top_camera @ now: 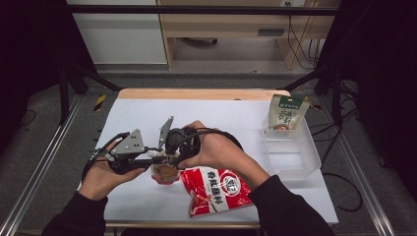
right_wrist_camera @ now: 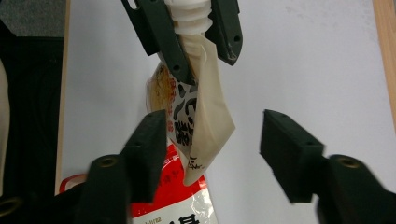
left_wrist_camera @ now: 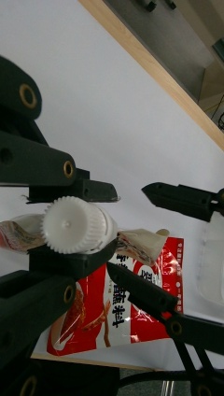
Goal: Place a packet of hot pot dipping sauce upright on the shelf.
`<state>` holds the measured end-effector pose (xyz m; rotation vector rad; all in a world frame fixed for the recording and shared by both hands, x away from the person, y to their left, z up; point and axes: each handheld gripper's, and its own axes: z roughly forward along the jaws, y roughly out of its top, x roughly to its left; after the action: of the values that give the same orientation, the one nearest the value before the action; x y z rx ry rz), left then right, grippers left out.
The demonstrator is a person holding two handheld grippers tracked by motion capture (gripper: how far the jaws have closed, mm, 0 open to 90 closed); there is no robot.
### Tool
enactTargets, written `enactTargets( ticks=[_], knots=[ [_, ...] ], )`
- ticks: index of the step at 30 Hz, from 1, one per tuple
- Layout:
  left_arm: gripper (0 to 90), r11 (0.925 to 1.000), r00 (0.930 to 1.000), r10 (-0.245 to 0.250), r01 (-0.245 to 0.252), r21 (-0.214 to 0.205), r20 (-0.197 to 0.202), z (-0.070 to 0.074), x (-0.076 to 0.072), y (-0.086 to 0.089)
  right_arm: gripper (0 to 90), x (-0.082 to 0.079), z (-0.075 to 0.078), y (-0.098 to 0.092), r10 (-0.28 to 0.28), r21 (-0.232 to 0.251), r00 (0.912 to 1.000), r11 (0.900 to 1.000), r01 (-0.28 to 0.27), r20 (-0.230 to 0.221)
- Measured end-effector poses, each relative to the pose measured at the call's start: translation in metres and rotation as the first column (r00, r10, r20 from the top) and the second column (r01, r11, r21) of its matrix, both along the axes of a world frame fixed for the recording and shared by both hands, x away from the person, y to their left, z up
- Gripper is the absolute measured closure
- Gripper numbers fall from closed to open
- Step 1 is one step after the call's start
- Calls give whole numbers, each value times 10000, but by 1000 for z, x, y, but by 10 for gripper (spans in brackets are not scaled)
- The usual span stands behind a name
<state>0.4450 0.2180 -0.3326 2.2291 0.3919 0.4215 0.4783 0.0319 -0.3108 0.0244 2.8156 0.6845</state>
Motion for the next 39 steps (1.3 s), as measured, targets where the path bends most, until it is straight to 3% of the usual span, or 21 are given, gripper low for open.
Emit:
enactTargets(
  ticks=[3, 12, 17, 23, 25, 27, 29, 30, 31, 33, 39],
  knots=[
    [729, 10000, 10000, 4, -4, -10, -7, -1, 1, 0, 538, 3, -3, -1, -8, 4, 9998, 10000, 8, -181],
    [729, 9996, 9999, 125, -124, -257, 16, -2, 3, -1, 766, 4, -4, -7, -52, 6, 9998, 10000, 52, -180],
    [728, 9989, 9997, 211, -207, -418, 97, 2, 3, -2, 852, 4, 2, -8, -131, 111, 9999, 9999, 132, -88],
    [718, 9950, 9990, 410, -393, -914, 175, 4, 6, -3, 876, 7, 12, -12, -386, 176, 9993, 9991, 385, 16],
    [609, 9888, 9975, 609, -554, -1387, 354, 6, 7, -5, 881, 9, 17, -16, -521, 186, 9984, 9985, 517, 220],
    [567, 9870, 9977, 554, -486, -1533, 401, 7, 6, -5, 881, 12, 21, -20, -631, 151, 9976, 9979, 626, 297],
    [536, 9865, 9974, 567, -490, -1565, 451, 7, 5, -5, 881, 13, 22, -23, -694, 121, 9970, 9975, 690, 334],
    [445, 9865, 9964, 663, -574, -1537, 531, 7, 5, -5, 882, 17, 27, -29, -855, 173, 9953, 9962, 848, 457],
    [445, 9853, 9952, 796, -699, -1558, 569, 7, 4, -5, 882, 17, 27, -29, -855, 173, 9953, 9962, 848, 457],
    [356, 9810, 9939, 970, -868, -1738, 515, 4, 3, -3, 882, 21, 35, -40, -1039, 286, 9932, 9943, 1026, 523],
    [252, 9696, 9856, 1633, -1523, -1913, 434, -14, -2, 8, 882, 22, 51, -59, -1379, 354, 9876, 9901, 1355, 755]
  ],
)
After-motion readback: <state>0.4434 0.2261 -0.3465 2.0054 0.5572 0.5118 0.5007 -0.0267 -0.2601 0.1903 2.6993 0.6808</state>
